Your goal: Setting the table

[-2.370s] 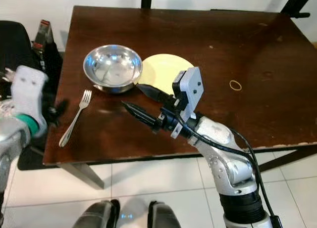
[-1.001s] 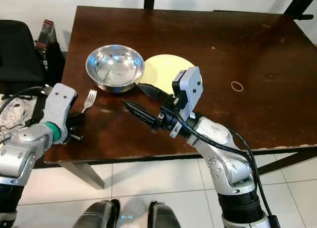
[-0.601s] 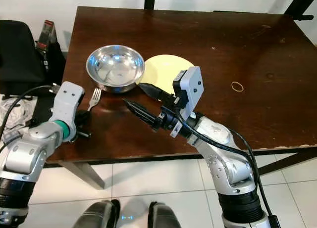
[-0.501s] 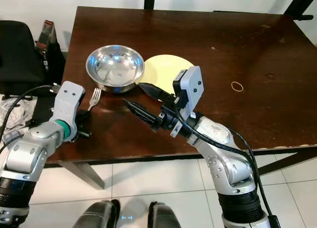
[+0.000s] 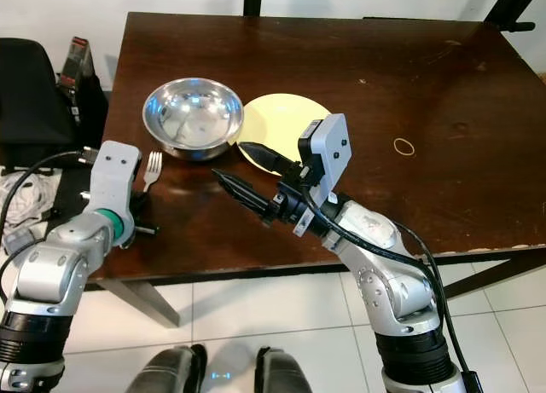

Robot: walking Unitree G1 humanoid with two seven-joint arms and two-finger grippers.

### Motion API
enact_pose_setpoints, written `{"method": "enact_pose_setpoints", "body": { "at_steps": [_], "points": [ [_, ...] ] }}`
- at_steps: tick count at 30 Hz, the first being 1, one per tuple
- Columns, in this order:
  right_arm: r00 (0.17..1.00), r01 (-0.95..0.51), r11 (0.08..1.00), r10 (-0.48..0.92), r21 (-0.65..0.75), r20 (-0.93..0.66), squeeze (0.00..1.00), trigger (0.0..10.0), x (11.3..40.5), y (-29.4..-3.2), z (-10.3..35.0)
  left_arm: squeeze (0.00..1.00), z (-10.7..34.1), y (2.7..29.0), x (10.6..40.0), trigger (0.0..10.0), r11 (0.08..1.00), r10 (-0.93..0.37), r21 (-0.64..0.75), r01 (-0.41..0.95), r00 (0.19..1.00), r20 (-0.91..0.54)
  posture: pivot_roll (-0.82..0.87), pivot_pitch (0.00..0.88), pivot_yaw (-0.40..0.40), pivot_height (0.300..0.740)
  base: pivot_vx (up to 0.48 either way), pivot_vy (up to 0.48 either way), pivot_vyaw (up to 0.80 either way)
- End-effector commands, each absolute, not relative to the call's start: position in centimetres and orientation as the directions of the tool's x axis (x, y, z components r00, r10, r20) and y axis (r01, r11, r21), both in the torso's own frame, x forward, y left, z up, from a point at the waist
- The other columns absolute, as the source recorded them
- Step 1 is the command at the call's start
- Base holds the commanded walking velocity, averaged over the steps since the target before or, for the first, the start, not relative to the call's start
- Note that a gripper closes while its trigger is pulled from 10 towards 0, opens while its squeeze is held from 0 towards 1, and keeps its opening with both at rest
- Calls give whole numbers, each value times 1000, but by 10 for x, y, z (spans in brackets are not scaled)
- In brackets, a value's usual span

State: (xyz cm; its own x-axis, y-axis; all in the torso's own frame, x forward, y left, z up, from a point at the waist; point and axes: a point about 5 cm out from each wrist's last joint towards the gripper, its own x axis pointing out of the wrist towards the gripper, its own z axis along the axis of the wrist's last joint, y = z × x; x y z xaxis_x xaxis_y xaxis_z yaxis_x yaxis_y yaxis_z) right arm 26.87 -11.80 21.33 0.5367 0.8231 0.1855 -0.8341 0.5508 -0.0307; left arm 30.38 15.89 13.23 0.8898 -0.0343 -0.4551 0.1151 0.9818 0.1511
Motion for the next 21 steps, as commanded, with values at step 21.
{"method": "enact_pose_setpoints", "body": {
  "at_steps": [21],
  "points": [
    [542, -830, 556, 820, -35, 185, 0, 10000, 268, -121, 215, 0, 102, 168, 284, 10000, 993, 88, 118, -20, 791, -605, 66, 106, 30, 740, 0, 0, 0]
  ]
}}
